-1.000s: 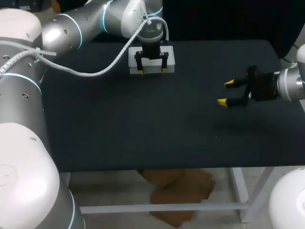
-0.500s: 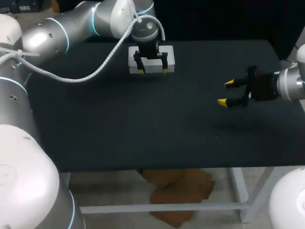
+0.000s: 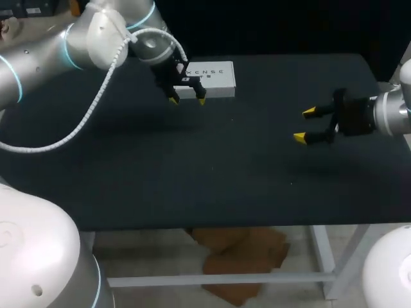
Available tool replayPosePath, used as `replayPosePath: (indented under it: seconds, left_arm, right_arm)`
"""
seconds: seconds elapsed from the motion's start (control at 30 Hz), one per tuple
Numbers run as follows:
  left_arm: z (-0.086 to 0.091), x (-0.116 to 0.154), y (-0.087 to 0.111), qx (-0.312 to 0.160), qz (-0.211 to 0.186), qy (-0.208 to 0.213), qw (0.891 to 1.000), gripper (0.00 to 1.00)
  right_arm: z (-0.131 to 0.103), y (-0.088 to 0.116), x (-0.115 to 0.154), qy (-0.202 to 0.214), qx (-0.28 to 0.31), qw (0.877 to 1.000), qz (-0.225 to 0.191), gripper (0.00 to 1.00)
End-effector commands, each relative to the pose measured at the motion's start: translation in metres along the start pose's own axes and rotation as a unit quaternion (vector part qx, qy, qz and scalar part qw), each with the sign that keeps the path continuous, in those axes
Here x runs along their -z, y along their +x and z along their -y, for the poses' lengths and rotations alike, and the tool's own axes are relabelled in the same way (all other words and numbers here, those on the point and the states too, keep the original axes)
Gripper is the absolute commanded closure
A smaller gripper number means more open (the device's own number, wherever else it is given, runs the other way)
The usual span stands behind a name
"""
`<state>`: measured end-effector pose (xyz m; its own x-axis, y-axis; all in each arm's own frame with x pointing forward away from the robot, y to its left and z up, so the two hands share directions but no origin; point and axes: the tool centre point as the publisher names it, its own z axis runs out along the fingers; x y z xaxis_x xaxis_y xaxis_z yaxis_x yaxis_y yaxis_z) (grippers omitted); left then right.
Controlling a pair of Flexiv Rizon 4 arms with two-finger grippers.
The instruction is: Assemble the packaging by folding the flat box into shape, placing the metal phone stand inside, and closing the box properly
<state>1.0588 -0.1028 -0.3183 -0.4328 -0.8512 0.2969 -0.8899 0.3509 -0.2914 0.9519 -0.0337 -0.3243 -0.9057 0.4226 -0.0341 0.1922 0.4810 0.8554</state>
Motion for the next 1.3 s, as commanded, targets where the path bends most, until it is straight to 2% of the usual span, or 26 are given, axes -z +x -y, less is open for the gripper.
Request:
replayPosePath:
  seconds: [0.03, 0.33, 0.67, 0.83, 1.1, 1.3]
  left_arm:
    - [-0.079, 0.031, -0.006, -0.023, -0.025, 0.21, 0.977, 0.0]
    - [-0.103, 0.043, -0.016, -0.061, -0.055, 0.274, 0.958, 0.0]
    - [-0.121, 0.053, -0.022, -0.094, -0.045, 0.362, 0.926, 0.0]
    - [-0.122, 0.058, -0.029, -0.103, -0.058, 0.375, 0.919, 0.0]
    - [-0.126, 0.07, -0.038, -0.144, -0.097, 0.384, 0.907, 0.0]
    - [-0.126, 0.073, -0.042, -0.157, -0.099, 0.379, 0.907, 0.0]
  right_arm:
    - [0.001, -0.001, 0.001, -0.003, 0.0, 1.0, -0.002, 0.0]
    - [0.001, -0.001, 0.001, -0.003, 0.0, 1.0, -0.002, 0.0]
    - [0.001, -0.001, 0.001, -0.003, 0.0, 1.0, -0.002, 0.0]
    - [0.001, -0.001, 0.001, -0.003, 0.0, 1.0, -0.002, 0.0]
    - [0.001, -0.001, 0.001, -0.003, 0.0, 1.0, -0.002, 0.0]
    - [0.001, -0.001, 0.001, -0.003, 0.0, 1.0, -0.002, 0.0]
